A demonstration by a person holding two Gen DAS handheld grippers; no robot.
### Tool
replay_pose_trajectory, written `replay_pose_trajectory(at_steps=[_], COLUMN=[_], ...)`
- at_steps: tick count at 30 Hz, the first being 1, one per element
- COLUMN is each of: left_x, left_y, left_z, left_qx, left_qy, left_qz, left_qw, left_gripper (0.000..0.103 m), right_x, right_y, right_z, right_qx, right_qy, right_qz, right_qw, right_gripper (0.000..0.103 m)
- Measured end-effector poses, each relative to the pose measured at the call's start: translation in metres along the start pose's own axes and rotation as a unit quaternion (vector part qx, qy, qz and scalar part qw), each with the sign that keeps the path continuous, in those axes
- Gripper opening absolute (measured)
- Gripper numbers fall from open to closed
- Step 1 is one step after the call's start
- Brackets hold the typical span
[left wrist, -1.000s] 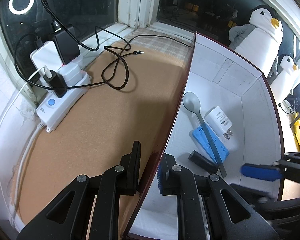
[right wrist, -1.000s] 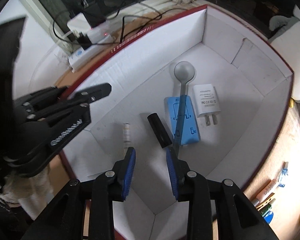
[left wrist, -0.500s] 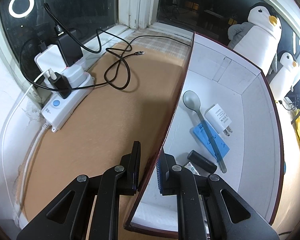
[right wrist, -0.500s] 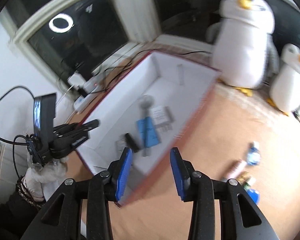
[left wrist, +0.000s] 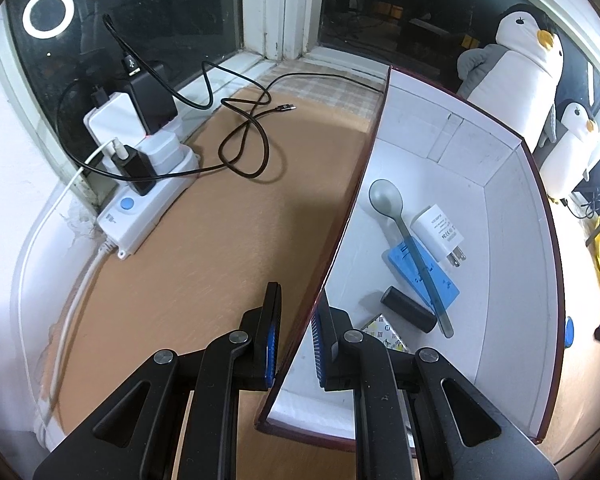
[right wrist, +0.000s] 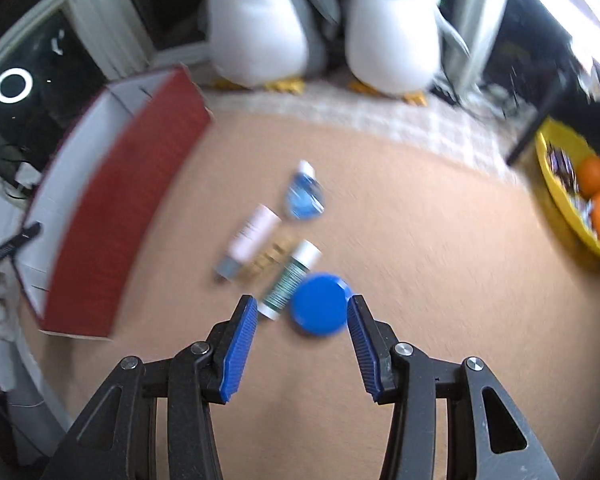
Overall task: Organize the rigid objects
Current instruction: 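Move the right gripper back over the blue round lid, then grasp the blue round lid with the right gripper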
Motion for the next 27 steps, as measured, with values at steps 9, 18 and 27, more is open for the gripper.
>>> replay_pose_trajectory(at_steps=[9,18,27], left_x=[-0.004,-0.005,-0.006], left_y=[-0.002,-0.005,-0.005], left_z=[-0.001,-0.001,-0.001], left_qx=[-0.004,-0.007,-0.009], left_qy=[0.009,0.015,0.016], left_qz=[-0.001,-0.001,0.0], left_qw=[1.0,0.9999,0.9998], left_gripper=[0.015,0.016,0.016], right_x=[0.039,0.061,0.065], right_y=[-0.016,-0.012,-0.007], right_z=[0.002,-0.004,-0.003], right_qx=[-0.022,-0.052,-0.061], right_qy=[-0.008,-0.03,-0.033], right_qz=[-0.028,-0.032,-0.038], right_qw=[0.999,0.998,0.997], right_gripper=[0.048,0.049,0.046])
Point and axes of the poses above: each gripper's, at about its wrist camera, not at the fingertips, and x roughly the way its jaws point, z to its right, y to its top, the point moved 4 cm from there along x, roughly the way its jaws point, and after that the axes turned 5 degrees about -y, right-handed, at the moved point
